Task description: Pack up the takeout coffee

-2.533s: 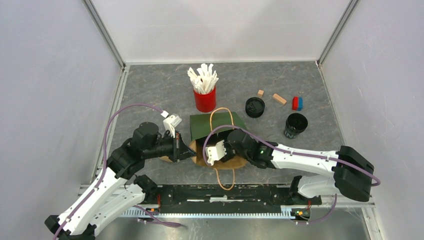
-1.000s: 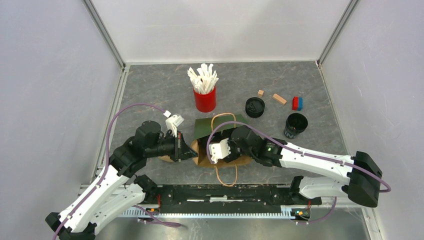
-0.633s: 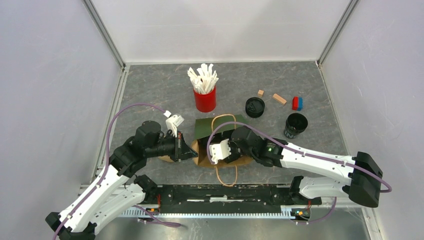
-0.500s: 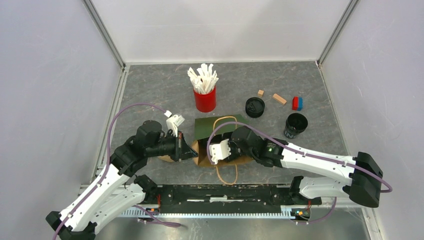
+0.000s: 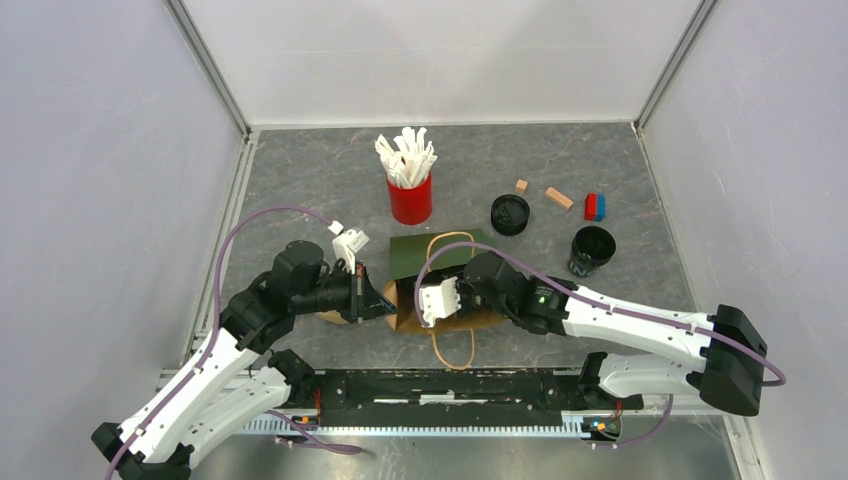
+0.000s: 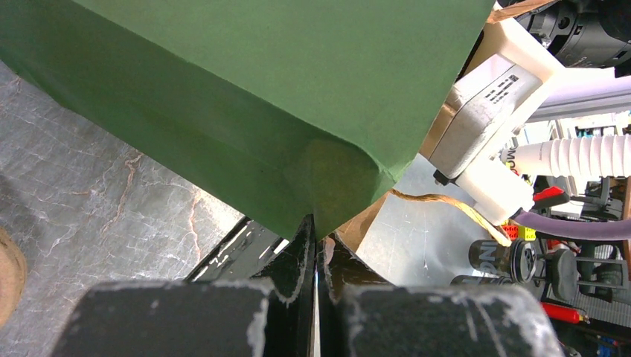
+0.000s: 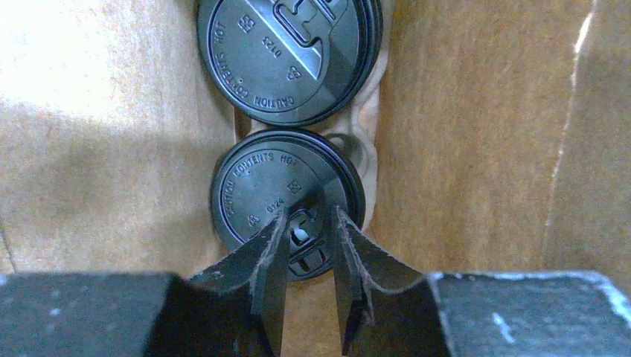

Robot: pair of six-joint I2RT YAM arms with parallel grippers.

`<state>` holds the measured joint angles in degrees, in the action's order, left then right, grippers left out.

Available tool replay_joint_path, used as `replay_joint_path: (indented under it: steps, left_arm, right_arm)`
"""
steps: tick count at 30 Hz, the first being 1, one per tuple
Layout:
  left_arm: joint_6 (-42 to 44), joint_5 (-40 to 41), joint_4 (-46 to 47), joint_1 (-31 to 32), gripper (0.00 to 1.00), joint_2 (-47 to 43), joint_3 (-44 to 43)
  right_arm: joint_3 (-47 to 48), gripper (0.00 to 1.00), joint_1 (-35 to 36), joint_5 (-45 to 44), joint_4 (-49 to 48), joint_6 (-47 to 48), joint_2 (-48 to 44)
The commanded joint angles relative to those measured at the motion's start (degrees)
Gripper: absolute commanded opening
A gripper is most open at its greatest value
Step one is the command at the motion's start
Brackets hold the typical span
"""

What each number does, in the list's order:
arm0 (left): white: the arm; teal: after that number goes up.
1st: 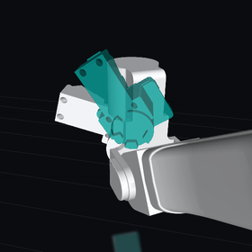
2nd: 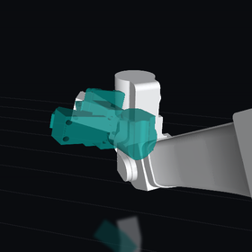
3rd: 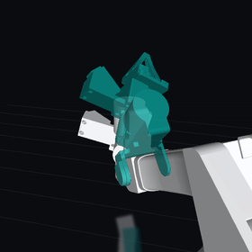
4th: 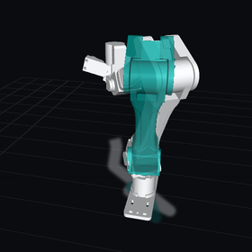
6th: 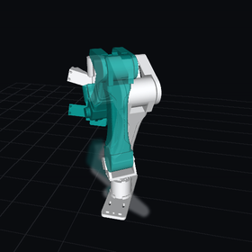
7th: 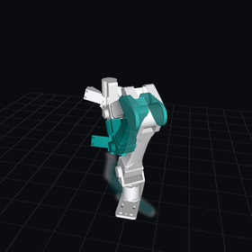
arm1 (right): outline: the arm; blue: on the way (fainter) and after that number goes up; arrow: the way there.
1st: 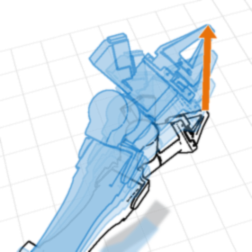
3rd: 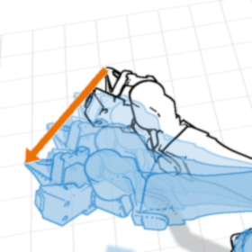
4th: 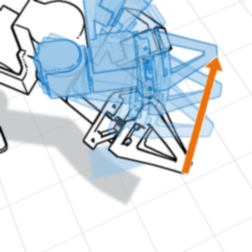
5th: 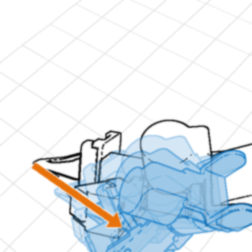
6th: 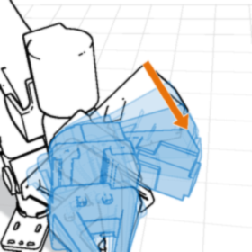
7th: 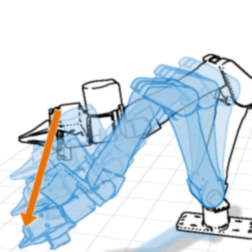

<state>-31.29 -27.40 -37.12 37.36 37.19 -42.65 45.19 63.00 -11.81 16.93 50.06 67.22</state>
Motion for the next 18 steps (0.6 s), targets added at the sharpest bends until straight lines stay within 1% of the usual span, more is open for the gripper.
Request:
replay_joint_path:
  steps: [1, 6, 9, 13, 18]
  left_arm:
    - [-2.28, -1.34, 2.01, -0.01, 0.02, -0.28, -1.03]
    - [-2.33, -1.86, 2.31, -0.01, 0.02, -0.32, -0.94]
    - [-2.33, -1.96, 2.41, -0.01, 0.02, -0.45, -0.77]
    - [-2.29, -2.14, 2.50, -0.01, 0.02, -0.32, -0.76]
    - [-2.29, -2.33, 2.65, 0.01, 0.02, -0.17, -0.55]
  right_arm:
    - [0.03, 0.29, 0.44, 2.06, -3.49, -1.37, -0.15]
    - [-2.95, 0.22, 0.50, 0.70, -8.15, -0.60, 0.41]
    - [-4.63, 0.19, 0.35, -1.58, -11.20, -0.28, 1.15]
    - [-6.52, 0.17, -0.17, -3.71, -15.03, -0.77, 1.90]
    - [-7.76, 0.17, -1.03, -4.47, -16.49, -1.54, 2.73]
